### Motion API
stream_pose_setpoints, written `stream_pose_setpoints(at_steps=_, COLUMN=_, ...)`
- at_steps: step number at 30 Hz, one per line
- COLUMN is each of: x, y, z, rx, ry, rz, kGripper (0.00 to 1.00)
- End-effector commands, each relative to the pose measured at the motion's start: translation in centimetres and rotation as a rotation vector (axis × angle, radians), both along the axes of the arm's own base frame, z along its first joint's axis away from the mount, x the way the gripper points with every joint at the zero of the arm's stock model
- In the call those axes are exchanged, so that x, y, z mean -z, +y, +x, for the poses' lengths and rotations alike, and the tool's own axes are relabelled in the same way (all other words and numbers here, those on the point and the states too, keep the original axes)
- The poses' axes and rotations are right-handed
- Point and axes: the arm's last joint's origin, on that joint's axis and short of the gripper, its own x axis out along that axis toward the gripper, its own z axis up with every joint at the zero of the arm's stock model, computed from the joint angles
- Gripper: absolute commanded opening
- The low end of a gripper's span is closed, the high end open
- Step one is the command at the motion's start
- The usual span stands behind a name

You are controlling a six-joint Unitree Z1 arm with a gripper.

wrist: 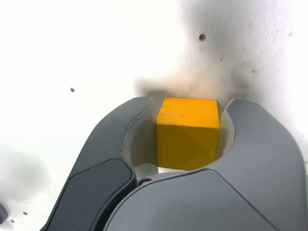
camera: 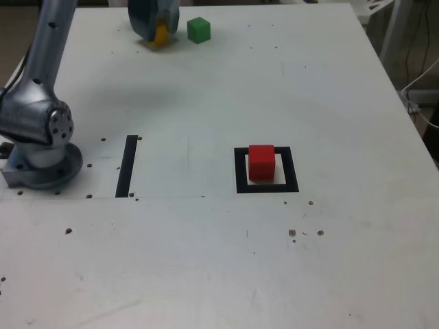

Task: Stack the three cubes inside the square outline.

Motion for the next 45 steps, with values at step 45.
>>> stream_pose_setpoints(at_steps=45, x=-10.1, y=-38.3, z=16.0, rx=0.749, ry=-0.073, rz=0.024, kGripper=0.28)
